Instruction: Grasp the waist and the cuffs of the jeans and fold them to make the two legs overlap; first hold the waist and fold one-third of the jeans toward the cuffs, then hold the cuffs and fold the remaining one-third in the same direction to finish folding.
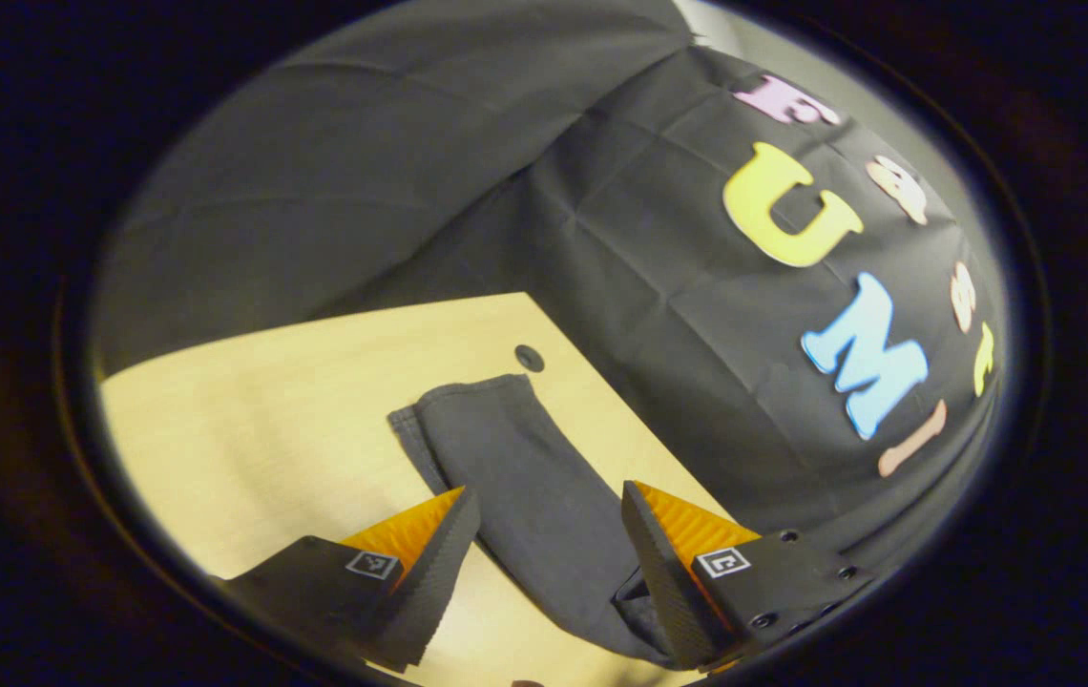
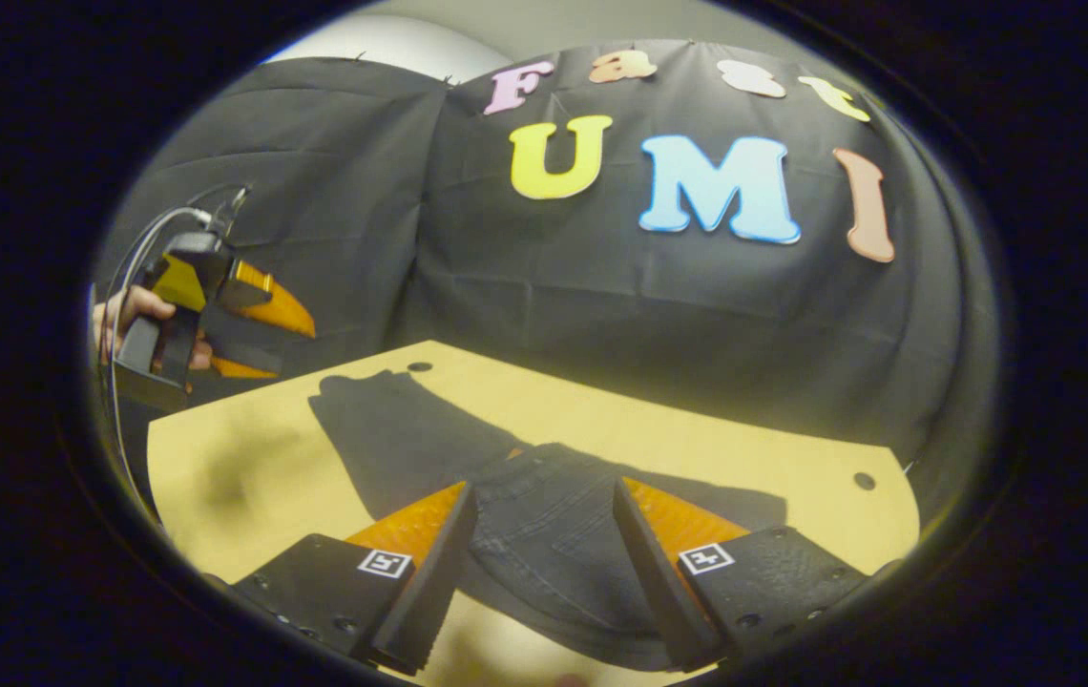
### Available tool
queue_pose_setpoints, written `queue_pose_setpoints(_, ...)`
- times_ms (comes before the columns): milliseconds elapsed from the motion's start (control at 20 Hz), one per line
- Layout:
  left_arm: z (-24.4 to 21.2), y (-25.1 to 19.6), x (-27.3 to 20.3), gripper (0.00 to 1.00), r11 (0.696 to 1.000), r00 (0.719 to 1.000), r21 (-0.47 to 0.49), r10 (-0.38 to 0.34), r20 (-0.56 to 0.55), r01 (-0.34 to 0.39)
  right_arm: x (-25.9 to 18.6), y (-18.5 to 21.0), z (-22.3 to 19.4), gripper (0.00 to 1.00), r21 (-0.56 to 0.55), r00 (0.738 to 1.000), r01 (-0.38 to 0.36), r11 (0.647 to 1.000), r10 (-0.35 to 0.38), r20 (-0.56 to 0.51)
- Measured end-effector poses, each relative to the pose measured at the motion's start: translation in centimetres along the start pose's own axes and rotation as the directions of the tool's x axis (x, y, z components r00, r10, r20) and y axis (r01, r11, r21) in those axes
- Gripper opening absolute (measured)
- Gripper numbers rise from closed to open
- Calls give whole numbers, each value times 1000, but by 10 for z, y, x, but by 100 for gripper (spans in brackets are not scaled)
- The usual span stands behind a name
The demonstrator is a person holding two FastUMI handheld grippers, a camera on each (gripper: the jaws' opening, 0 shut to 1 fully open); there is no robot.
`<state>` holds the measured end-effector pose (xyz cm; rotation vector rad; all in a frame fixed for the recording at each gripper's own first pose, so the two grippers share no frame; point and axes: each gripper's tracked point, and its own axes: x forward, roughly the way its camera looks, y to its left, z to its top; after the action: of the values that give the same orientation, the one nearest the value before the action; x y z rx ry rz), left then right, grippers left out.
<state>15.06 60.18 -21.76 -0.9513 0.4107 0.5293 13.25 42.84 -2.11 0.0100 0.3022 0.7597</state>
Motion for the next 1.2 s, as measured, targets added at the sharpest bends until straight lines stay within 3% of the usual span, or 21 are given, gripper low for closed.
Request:
queue_pose_setpoints(150,11,42,19,97,988,998,-147,47,-39,-52,-31,-31,31,88,19,990,134,991,-135,45)
queue_pose_setpoints(300,7,77,48,97,976,992,-191,89,-93,-105,-58,-67,54,88,13,953,286,958,-286,97)
queue_pose_setpoints(450,7,101,72,97,966,985,-215,115,-128,-141,-72,-84,54,88,23,927,365,931,-366,84)
queue_pose_setpoints(650,5,124,101,97,962,976,-210,144,-163,-177,-80,-96,45,89,46,905,423,905,-425,32)
queue_pose_setpoints(900,7,99,143,99,971,985,-214,68,-160,-102,-79,-101,37,89,88,885,465,881,-465,-15)
queue_pose_setpoints(1000,-1,84,156,96,976,986,-214,14,-165,-50,-79,-102,32,89,103,880,475,874,-473,-42)
queue_pose_setpoints(1150,-18,79,175,85,979,983,-199,3,-185,-40,-77,-105,30,90,118,875,485,867,-480,-68)
queue_pose_setpoints(1200,-24,78,179,67,982,980,-187,-8,-199,-30,-79,-106,29,90,118,872,490,864,-485,-72)
